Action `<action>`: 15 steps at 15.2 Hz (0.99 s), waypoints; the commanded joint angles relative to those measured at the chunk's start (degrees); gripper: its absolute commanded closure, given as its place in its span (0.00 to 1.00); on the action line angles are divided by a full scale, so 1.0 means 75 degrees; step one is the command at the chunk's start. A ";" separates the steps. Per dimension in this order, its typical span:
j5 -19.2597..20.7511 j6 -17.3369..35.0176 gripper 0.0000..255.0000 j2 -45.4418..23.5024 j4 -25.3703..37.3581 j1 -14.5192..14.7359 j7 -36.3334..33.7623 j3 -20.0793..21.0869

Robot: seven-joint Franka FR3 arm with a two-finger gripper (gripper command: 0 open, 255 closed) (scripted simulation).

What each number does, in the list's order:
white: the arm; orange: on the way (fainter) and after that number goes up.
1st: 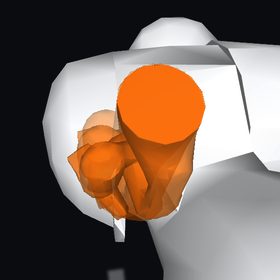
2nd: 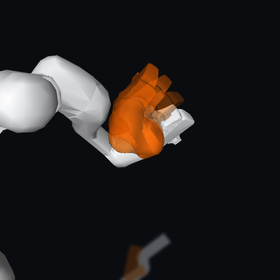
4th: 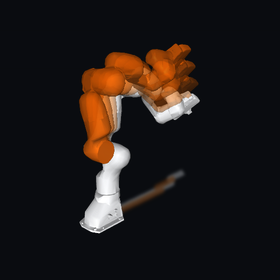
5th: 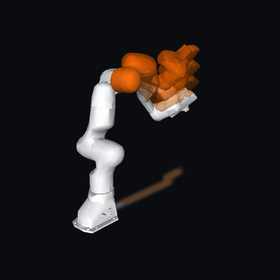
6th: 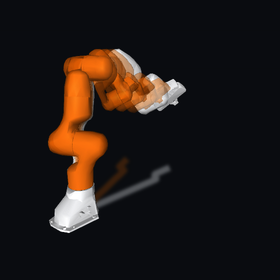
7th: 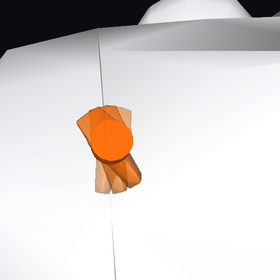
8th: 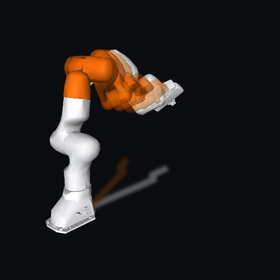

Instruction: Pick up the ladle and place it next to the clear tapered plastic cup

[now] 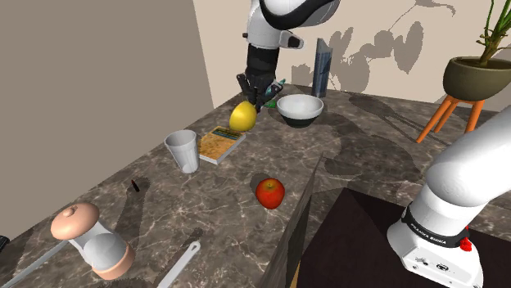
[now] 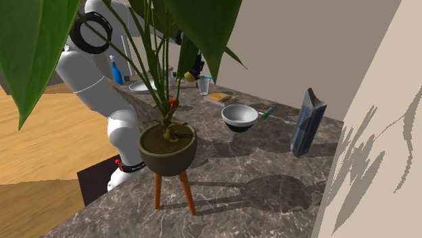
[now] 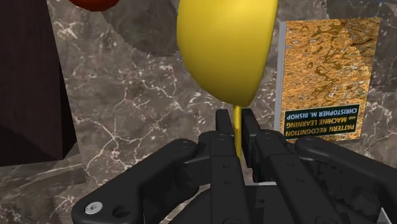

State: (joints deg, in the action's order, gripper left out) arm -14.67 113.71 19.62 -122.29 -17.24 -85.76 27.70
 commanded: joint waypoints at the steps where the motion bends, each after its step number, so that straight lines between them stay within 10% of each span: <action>1: 0.0186 0.0106 1.00 -0.0464 0.0401 -0.0002 -0.0422 0.0322; 6: 0.1015 0.0179 1.00 -0.1802 0.1644 0.0083 -0.1680 0.1150; 15: 0.1075 0.1099 1.00 -0.1958 0.0856 0.0125 -0.1695 0.1200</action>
State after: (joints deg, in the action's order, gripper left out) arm -6.91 121.25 5.42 -115.61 -16.29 -98.33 36.60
